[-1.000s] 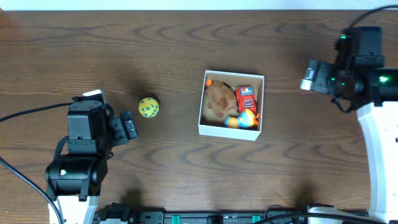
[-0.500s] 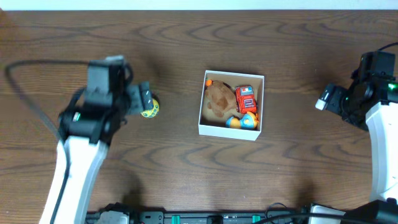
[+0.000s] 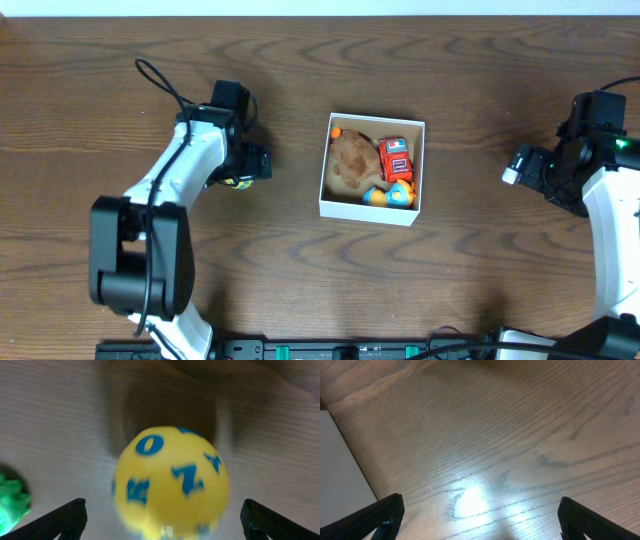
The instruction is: Pack container
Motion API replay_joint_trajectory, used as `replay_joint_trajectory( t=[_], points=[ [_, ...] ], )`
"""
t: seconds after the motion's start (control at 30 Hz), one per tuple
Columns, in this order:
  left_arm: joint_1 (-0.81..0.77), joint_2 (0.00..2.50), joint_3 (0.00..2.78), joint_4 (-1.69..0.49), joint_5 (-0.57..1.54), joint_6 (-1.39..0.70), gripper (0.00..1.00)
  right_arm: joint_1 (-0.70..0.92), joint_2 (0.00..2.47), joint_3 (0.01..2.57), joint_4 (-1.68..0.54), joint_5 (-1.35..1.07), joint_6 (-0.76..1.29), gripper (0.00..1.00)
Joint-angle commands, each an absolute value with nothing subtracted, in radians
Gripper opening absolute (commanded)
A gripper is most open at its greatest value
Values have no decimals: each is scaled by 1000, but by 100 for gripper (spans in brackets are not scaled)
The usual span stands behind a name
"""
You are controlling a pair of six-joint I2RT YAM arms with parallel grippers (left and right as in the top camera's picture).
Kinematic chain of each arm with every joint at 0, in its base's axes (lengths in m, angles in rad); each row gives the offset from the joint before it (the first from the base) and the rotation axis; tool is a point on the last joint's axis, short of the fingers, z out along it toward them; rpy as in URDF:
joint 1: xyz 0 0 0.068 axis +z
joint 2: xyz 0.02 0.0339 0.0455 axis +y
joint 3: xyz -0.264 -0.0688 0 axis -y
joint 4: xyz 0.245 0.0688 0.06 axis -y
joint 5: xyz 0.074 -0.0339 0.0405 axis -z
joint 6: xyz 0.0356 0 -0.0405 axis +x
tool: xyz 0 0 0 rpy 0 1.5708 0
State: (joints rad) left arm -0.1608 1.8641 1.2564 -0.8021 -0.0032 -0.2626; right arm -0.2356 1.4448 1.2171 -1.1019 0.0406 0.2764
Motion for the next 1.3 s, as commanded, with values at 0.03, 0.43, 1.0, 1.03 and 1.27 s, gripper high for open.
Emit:
replay_joint_trajectory(
  t=[0.03,0.43,1.0,1.03,1.27],
  points=[
    [-153,1891,1257,-779,0,-266,98,-242,1444,1214,-1101,40,256,99],
    [-151,1879,1258,-768,0,-267,39,-242,1444,1214,-1108,40,253,99],
    [-567,1479,1412,-811,0,-55,25,-242,1444,1214,-1107,40,253,99],
    [-594,1489,1409,-810,0,-55,25,-242,1444,1214,-1108,40,253,99],
    [-661,1660,1402,-808,0,-52,25,-242,1444,1214,-1111,32,253,99]
  ],
)
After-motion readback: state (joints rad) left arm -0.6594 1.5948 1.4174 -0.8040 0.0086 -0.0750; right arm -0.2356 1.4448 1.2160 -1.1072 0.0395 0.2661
